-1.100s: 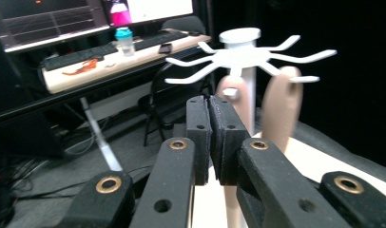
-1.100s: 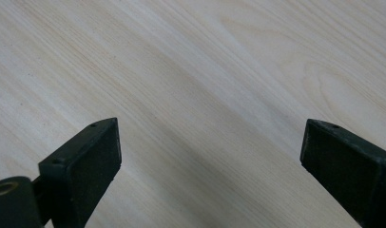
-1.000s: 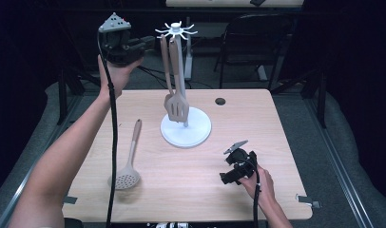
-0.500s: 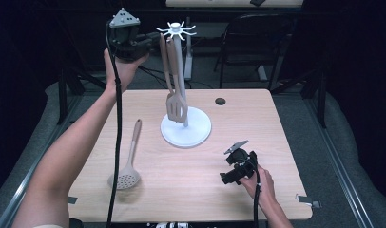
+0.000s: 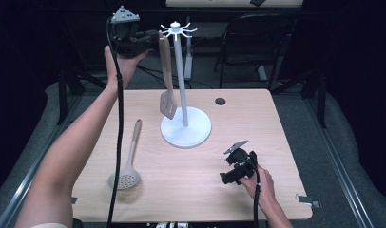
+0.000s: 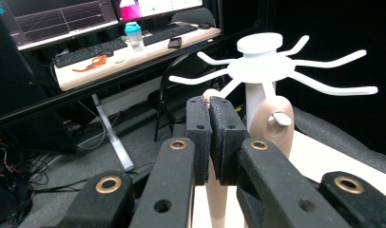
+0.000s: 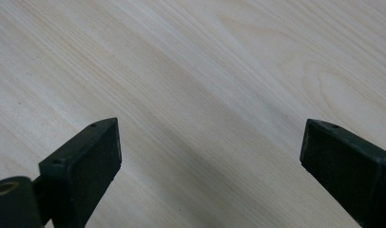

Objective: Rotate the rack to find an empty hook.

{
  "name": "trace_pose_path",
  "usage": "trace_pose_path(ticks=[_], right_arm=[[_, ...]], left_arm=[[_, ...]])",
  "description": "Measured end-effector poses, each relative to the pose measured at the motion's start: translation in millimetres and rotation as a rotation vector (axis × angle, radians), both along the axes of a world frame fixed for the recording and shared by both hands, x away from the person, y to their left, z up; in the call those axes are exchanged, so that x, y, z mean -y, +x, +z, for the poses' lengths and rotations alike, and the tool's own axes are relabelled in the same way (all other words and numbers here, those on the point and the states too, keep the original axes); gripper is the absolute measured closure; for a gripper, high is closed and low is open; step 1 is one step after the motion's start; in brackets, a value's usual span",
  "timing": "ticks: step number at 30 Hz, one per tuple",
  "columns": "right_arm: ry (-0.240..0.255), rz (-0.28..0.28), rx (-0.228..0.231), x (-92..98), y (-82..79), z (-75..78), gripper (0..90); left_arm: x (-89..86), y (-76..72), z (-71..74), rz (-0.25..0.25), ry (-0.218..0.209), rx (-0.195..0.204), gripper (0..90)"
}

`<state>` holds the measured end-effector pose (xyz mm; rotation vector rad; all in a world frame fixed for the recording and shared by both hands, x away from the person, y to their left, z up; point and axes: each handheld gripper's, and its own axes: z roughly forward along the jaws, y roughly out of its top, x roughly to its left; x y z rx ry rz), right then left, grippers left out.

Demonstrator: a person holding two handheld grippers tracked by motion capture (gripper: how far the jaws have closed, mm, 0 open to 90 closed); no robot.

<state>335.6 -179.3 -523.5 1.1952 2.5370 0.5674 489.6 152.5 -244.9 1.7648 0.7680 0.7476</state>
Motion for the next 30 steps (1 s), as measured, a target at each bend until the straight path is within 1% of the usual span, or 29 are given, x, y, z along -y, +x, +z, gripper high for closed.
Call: trace_pose_path(ticks=[4, 5, 6, 7, 9, 10, 13, 14, 16, 17, 19, 20, 21, 22, 23, 24, 26, 27, 28, 29, 30], right_arm=[[0.003, -0.002, 0.003, -0.2, -0.3, 0.0, 6.1], [0.019, -0.007, 0.008, -0.5, -0.7, -1.1, 6.1], [0.018, -0.008, 0.008, -0.4, -0.7, -1.0, 6.1], [0.003, -0.003, 0.004, 0.0, -0.4, 0.0, 6.1], [0.002, -0.003, 0.005, 0.0, -0.5, 0.1, 6.1], [0.017, -0.008, 0.009, -0.3, -0.7, -1.0, 6.1], [0.009, -0.005, 0.009, -0.5, -0.5, -0.9, 6.1], [-0.008, 0.004, 0.002, -0.1, -0.1, 0.4, 6.1], [-0.007, 0.003, 0.001, -0.1, -0.1, 0.5, 6.1], [0.009, -0.006, 0.01, -0.5, -0.6, -0.9, 6.1], [0.021, -0.008, 0.008, -0.4, -0.8, -0.9, 6.2], [0.006, 0.0, 0.004, 0.2, -0.5, 0.4, 6.2], [0.038, -0.009, 0.01, -0.6, -1.1, -1.1, 6.2], [0.017, -0.007, 0.013, -0.1, -0.9, -0.6, 6.3], [0.022, -0.007, 0.013, -0.3, -1.0, -0.7, 6.2], [0.017, -0.005, 0.011, -0.3, -1.0, -0.5, 6.2], [0.018, -0.005, 0.013, -0.7, -1.1, -0.5, 6.3], [0.019, -0.007, 0.014, -0.9, -1.3, -0.5, 6.3], [0.002, 0.002, 0.007, -0.7, -0.8, 0.8, 6.3], [0.011, 0.0, 0.006, -1.2, -1.0, 0.5, 6.2], [0.001, 0.002, 0.006, -1.1, -0.8, 0.6, 6.2]], left_arm=[[-0.1, 0.8, -0.4, 0.001, 0.0, -0.004, 86.9], [-0.2, 0.6, -0.5, 0.001, -0.001, -0.004, 86.8], [-0.4, 0.3, -0.5, 0.0, -0.003, -0.005, 86.4], [-0.7, 0.0, -0.6, 0.001, -0.005, -0.004, 85.9], [-1.7, -0.1, -0.7, 0.0, -0.006, -0.004, 85.8], [-2.1, 0.0, -0.7, 0.002, -0.005, -0.005, 85.8], [-3.1, -0.4, -0.3, 0.002, -0.005, -0.004, 85.0], [-3.3, -0.8, -0.4, 0.001, -0.009, -0.005, 84.7], [-5.3, -1.8, -0.8, -0.005, -0.018, -0.011, 83.7], [-6.8, -2.4, -1.5, -0.007, -0.029, -0.012, 82.4], [-10.5, -4.5, -2.7, -0.009, -0.039, -0.019, 78.2], [-12.3, -5.4, -3.8, -0.007, -0.041, -0.021, 75.8], [-14.0, -6.3, -5.1, -0.004, -0.039, -0.025, 72.9], [-15.7, -7.0, -6.2, -0.003, -0.035, -0.036, 69.6], [-17.5, -7.2, -7.8, 0.001, -0.031, -0.043, 67.0], [-19.5, -7.2, -9.4, 0.005, -0.028, -0.053, 64.6], [-23.4, -6.9, -13.1, 0.016, -0.025, -0.074, 56.4], [-25.5, -7.0, -15.6, 0.021, -0.019, -0.085, 53.9], [-26.7, -7.3, -17.2, 0.026, -0.016, -0.09, 49.6], [-28.3, -7.7, -19.6, 0.027, -0.013, -0.099, 46.6], [-29.7, -8.5, -22.2, 0.03, -0.012, -0.106, 43.1]])
